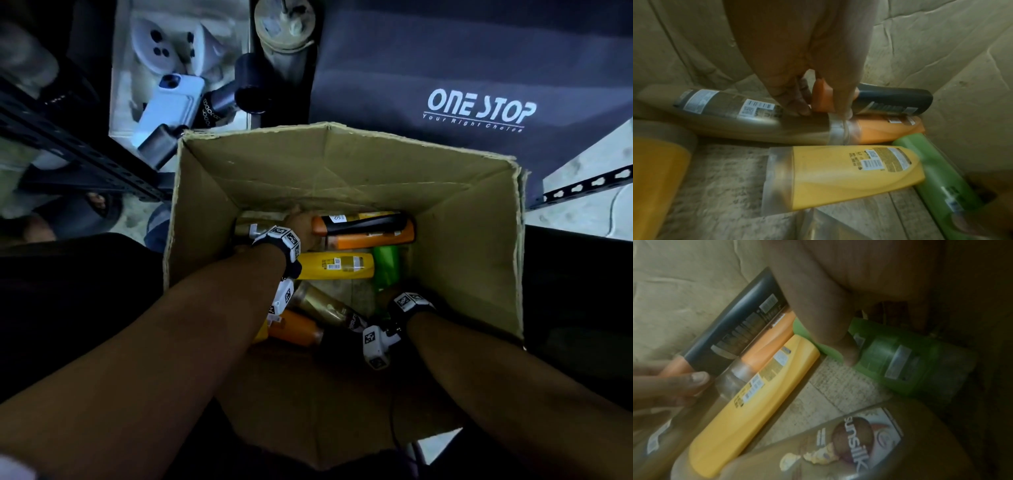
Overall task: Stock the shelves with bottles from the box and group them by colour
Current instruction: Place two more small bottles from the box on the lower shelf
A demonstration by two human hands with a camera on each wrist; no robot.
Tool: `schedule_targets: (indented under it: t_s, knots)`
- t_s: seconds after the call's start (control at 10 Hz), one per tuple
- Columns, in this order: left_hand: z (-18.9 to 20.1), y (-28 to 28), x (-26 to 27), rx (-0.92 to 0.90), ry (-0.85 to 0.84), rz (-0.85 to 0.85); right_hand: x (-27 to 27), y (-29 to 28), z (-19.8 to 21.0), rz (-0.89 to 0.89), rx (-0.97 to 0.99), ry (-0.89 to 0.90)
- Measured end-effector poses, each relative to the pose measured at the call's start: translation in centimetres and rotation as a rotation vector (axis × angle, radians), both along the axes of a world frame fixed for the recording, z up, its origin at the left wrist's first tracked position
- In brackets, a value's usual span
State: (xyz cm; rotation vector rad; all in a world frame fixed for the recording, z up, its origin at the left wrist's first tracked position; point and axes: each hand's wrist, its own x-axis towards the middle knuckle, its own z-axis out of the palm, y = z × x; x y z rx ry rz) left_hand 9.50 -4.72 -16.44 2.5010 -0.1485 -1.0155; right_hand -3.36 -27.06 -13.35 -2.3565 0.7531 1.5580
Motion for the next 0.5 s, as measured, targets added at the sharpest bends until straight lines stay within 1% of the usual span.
schedule_targets:
  t_s: [0.1,0.2,0.3,0.4,0.5]
  knots:
    - [1.1,-0.2,-0.1,-0.008,-0.019,0.009,0.1,-0.5,-0.5,-0.186,0.068,-0.128]
    - [2.3,0.0,-0.4,0.02,0.009,-0.011,-0.4,-0.3,-0.7,-0.193,0.121,-0.178]
    - [3.8,0.4,-0.3,0.071,0.027,-0.034,-0.4,-0.1,0.3,-0.213,0.105,-0.156]
    - [6.2,1.0,-0.3,0.092,-0.017,-0.034,0.1,0.0,2.1,-0.166,0.039,-0.207]
    - [9.0,1.7,-0.6,0.079,-0.086,-0.035,1.1,0.8,3.7,-0.206,0.149,-0.218]
